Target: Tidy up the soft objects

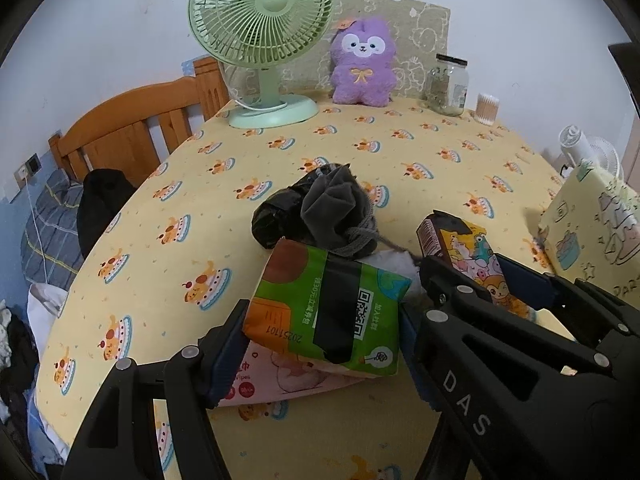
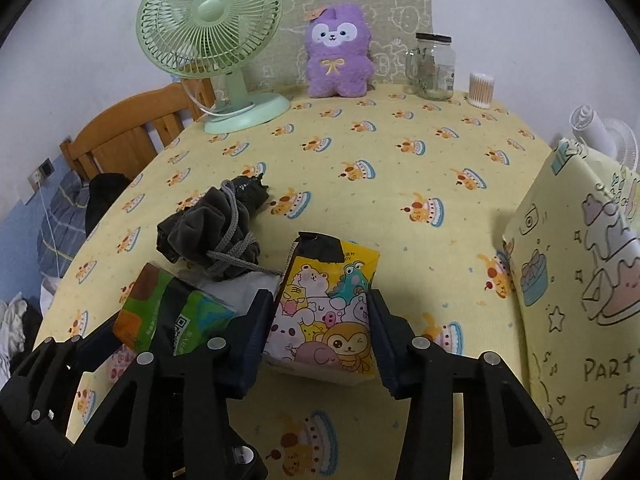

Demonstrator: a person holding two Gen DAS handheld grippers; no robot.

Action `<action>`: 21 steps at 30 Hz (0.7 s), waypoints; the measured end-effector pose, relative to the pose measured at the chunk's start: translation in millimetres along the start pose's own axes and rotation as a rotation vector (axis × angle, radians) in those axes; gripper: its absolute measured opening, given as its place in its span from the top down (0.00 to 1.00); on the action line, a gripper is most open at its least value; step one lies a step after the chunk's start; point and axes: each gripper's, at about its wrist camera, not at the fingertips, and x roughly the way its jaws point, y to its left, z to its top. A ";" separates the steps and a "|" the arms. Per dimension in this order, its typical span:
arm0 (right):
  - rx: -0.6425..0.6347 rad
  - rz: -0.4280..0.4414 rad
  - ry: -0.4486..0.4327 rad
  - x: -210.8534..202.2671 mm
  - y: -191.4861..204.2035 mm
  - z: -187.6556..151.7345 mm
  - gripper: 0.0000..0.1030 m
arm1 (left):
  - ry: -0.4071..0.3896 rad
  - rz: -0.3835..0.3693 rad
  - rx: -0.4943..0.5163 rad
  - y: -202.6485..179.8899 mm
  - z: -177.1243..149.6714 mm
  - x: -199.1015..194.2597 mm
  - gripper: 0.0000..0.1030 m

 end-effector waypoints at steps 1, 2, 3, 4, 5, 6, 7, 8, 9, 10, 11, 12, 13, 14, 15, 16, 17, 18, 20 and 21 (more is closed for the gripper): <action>-0.001 0.001 -0.002 -2.6 0.1 1.0 0.53 | -0.003 -0.006 -0.003 -0.1 0.5 -2.7 0.30; -0.006 0.000 -0.005 -6.0 0.6 2.3 0.53 | -0.008 -0.011 -0.007 -0.4 1.5 -5.7 0.30; -0.010 -0.001 -0.007 -8.0 1.0 3.8 0.53 | -0.015 -0.016 -0.009 -0.8 2.3 -9.2 0.30; -0.014 -0.002 -0.015 -12.4 1.5 5.0 0.53 | -0.025 -0.020 -0.010 -1.2 3.9 -14.0 0.30; -0.015 -0.003 -0.022 -16.2 1.6 5.8 0.53 | -0.031 -0.021 -0.010 -1.6 4.7 -16.5 0.30; -0.017 -0.005 -0.032 -21.6 1.8 7.1 0.53 | -0.040 -0.027 -0.010 -2.1 6.1 -21.5 0.30; -0.016 -0.006 -0.040 -25.8 1.8 8.8 0.53 | -0.043 -0.030 -0.010 -2.8 6.6 -24.2 0.30; -0.016 -0.007 -0.045 -28.9 1.8 9.4 0.53 | -0.049 -0.035 -0.011 -2.8 8.0 -28.7 0.30; -0.016 -0.006 -0.053 -33.9 2.1 10.5 0.53 | -0.056 -0.038 -0.010 -3.0 9.4 -33.2 0.30; -0.016 -0.007 -0.059 -38.2 2.4 11.4 0.53 | -0.062 -0.039 -0.009 -3.6 10.8 -37.1 0.30; -0.016 -0.007 -0.066 -43.4 2.8 12.6 0.53 | -0.068 -0.039 -0.009 -3.9 12.0 -40.1 0.30; -0.017 -0.007 -0.071 -46.4 2.4 13.8 0.53 | -0.075 -0.040 -0.009 -3.9 12.9 -43.6 0.30; -0.018 -0.006 -0.082 -52.4 3.1 15.3 0.53 | -0.086 -0.042 -0.008 -3.9 14.3 -49.2 0.30; -0.019 -0.006 -0.090 -56.4 3.5 16.3 0.53 | -0.091 -0.043 -0.007 -3.7 15.3 -52.0 0.30; -0.020 -0.006 -0.095 -59.6 4.2 17.2 0.53 | -0.098 -0.045 -0.007 -3.7 16.6 -56.1 0.30; -0.021 -0.006 -0.101 -64.1 4.9 18.4 0.53 | -0.102 -0.046 -0.006 -3.5 17.0 -58.6 0.30; -0.022 -0.007 -0.106 -67.3 5.5 19.5 0.53 | -0.110 -0.048 -0.005 -3.6 18.4 -63.3 0.30; -0.023 -0.007 -0.114 -72.4 5.9 20.6 0.53 | -0.114 -0.050 -0.005 -3.2 19.0 -65.7 0.30; -0.024 -0.008 -0.125 -79.1 6.1 21.9 0.53 | -0.129 -0.055 -0.002 -3.6 20.9 -73.3 0.30; -0.025 -0.008 -0.134 -84.4 6.2 23.1 0.53 | -0.138 -0.059 -0.001 -3.8 22.1 -77.5 0.30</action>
